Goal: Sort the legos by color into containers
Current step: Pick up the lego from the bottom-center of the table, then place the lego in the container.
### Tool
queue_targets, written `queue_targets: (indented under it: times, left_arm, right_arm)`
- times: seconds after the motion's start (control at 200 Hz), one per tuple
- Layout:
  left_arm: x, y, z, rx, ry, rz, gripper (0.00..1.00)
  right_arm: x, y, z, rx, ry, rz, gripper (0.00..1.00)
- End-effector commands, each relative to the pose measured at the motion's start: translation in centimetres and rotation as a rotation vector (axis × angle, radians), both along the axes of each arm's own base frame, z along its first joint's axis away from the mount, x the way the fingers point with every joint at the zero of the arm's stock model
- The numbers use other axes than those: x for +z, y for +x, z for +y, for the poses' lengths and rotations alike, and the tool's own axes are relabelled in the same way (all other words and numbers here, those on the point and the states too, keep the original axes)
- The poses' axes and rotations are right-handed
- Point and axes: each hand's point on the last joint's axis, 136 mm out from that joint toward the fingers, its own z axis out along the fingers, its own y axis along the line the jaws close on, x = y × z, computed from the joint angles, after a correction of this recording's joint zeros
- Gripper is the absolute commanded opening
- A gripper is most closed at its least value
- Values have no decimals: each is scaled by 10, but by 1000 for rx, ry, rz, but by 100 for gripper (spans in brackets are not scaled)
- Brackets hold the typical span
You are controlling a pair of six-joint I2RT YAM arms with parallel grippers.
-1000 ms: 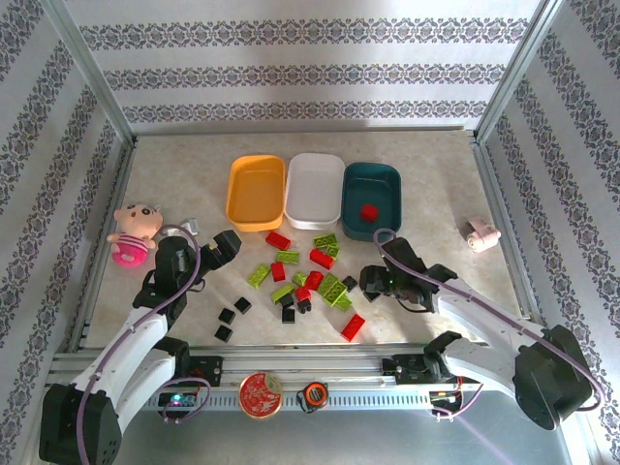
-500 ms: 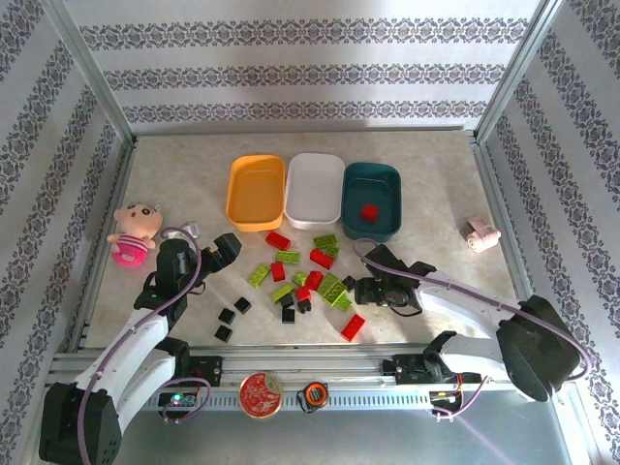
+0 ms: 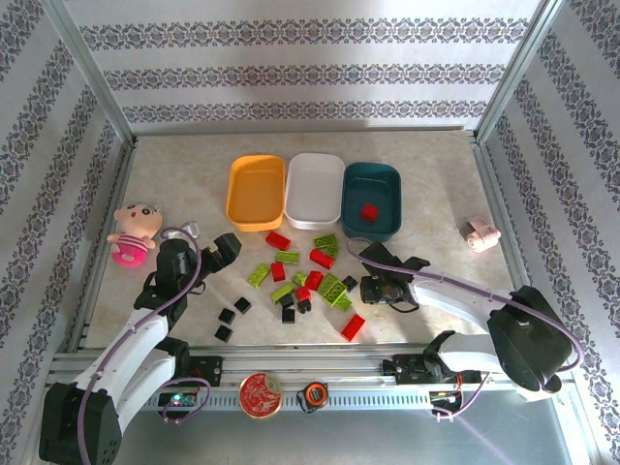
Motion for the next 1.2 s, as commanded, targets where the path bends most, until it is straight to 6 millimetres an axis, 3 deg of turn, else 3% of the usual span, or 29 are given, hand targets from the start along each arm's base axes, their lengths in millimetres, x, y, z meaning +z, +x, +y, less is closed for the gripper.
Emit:
queue_targets:
  times: [0.0, 0.115, 0.27, 0.42, 0.565, 0.69, 0.76, 0.909, 1.059, 1.194]
  left_arm:
    - [13, 2, -4, -16, -8, -39, 100]
    - [16, 2, -3, -13, -3, -38, 100]
    - [16, 1, -2, -14, 8, -26, 100]
    - [16, -2, -1, -12, 16, -6, 100]
    - [17, -7, 2, -8, 35, 9, 100]
    - [16, -13, 7, 11, 51, 17, 100]
    - [14, -14, 9, 23, 52, 24, 100]
    - [6, -17, 10, 24, 61, 46, 100]
    - [3, -21, 9, 9, 78, 77, 99]
    - [-3, -27, 6, -4, 140, 117, 94]
  right_arm:
    - [55, 34, 30, 77, 111, -172, 32]
    - [95, 62, 48, 114, 155, -263, 31]
    - [125, 117, 77, 127, 212, -337, 31]
    - [128, 175, 109, 134, 218, -360, 31]
    - [111, 225, 128, 127, 170, -347, 33]
    - [93, 254, 134, 105, 151, -313, 35]
    - [85, 264, 135, 82, 156, -292, 39]
    - [77, 275, 138, 52, 191, -269, 60]
    - [99, 271, 138, 55, 225, -306, 65]
    - [116, 250, 131, 70, 245, -332, 66]
